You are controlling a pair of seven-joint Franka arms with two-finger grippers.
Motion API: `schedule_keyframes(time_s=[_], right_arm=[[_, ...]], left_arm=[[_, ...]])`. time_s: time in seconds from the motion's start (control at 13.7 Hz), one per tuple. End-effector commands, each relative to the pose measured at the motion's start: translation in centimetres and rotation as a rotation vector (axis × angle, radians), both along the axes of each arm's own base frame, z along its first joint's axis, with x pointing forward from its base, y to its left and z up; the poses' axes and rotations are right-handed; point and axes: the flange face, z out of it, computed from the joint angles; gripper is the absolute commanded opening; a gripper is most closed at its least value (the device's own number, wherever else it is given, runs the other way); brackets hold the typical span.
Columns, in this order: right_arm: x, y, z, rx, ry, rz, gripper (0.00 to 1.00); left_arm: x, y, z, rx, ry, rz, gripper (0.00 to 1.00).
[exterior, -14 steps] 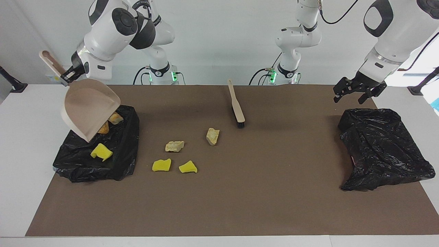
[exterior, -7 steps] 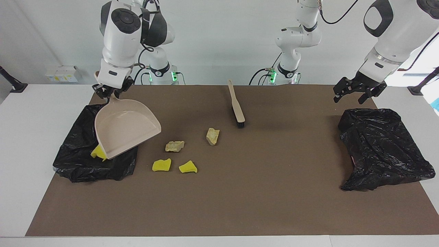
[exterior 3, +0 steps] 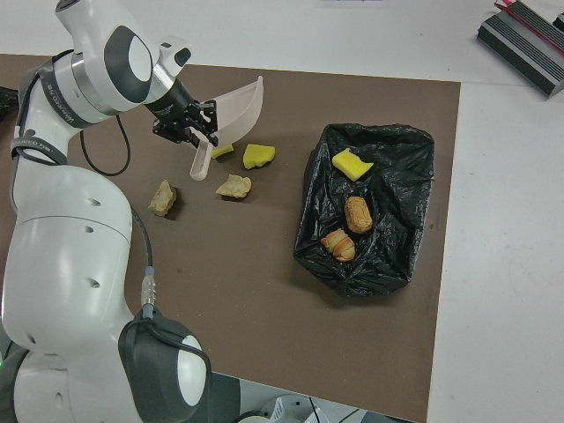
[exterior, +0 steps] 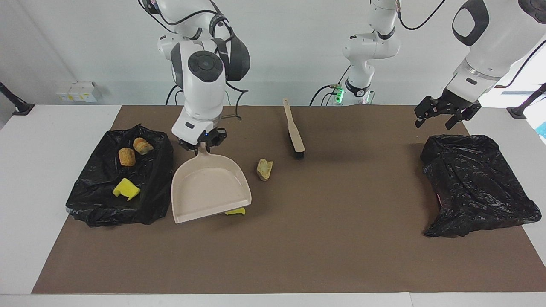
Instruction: Sweep and dump trash in bin
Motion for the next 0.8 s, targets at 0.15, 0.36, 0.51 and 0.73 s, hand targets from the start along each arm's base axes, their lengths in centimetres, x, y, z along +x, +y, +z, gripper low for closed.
schedule_keyframes(time_s=[0.15,0.36,0.51,0.73], right_arm=[[3.3,12.3,-5.0,0.089,-0.075,-0.202,0.00],[2.3,18.0,-8.8,0.115,-0.098,-0.264,0.00],[1.9,20.8,-10.0,0.153,-0.108,-0.291,0.00],[0.8,23.2,-10.4,0.211,-0.074,-0.330,0.00]], left_arm=[[0.3,0.4,0.4,0.004,0.004,-0.010,1.00],[0.3,0.5,0.4,0.006,0.003,-0.010,1.00],[0.3,0.4,0.5,0.004,0.001,-0.010,1.00],[0.3,0.4,0.4,0.004,0.003,-0.010,1.00]])
